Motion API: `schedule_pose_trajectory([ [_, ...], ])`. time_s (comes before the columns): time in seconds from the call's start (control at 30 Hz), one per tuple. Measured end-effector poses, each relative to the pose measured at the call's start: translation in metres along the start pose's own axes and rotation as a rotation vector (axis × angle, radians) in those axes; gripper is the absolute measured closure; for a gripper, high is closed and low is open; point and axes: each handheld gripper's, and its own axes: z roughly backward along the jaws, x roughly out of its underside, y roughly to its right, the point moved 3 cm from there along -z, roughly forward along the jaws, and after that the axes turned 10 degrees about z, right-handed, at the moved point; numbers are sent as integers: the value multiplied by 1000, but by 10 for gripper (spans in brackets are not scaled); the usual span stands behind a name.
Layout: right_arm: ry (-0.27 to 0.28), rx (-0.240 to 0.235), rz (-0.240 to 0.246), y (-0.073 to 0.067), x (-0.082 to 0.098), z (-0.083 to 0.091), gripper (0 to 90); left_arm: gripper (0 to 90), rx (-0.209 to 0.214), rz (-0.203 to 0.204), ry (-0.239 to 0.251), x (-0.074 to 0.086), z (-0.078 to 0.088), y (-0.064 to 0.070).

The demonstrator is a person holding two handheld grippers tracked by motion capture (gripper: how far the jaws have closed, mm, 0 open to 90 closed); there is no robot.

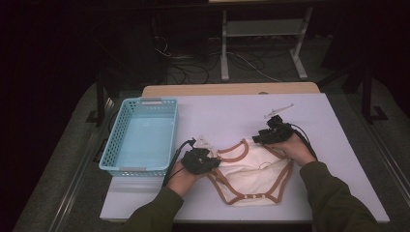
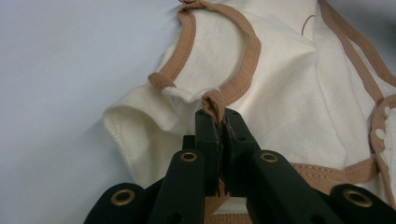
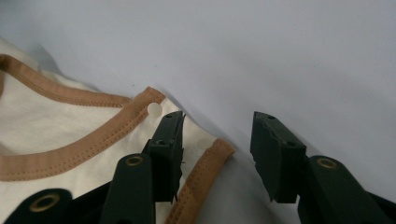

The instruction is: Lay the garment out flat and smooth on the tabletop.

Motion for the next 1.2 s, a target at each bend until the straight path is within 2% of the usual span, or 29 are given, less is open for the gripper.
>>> schedule_pose_trajectory([
  [0.17, -19, -4, 10, 1, 2, -5, 593, 855, 1, 0, 0, 0, 0, 0],
  [0.5, -37, -9, 61, -5, 3, -5, 727, 855, 2, 4, 1, 0, 0, -1],
  [0.67, -41, -33, 63, -6, 4, -5, 798, 855, 3, 1, 2, 0, 0, -1],
  [0.93, -32, -44, 76, -7, 3, -3, 817, 855, 1, 6, 5, -1, 0, -1],
  [1.07, -11, -49, 80, -7, 1, 1, 818, 855, -1, 6, 14, -2, 0, -1],
  [1.13, -6, -48, 78, -7, 1, 2, 818, 856, -5, 9, 22, -4, 1, -1],
  [1.17, 1, -48, 77, -6, 0, 4, 818, 855, -4, 34, 45, -4, 0, 1],
  [1.2, 14, -50, 72, -5, -1, 7, 818, 856, -5, 25, 47, -6, 1, 1],
])
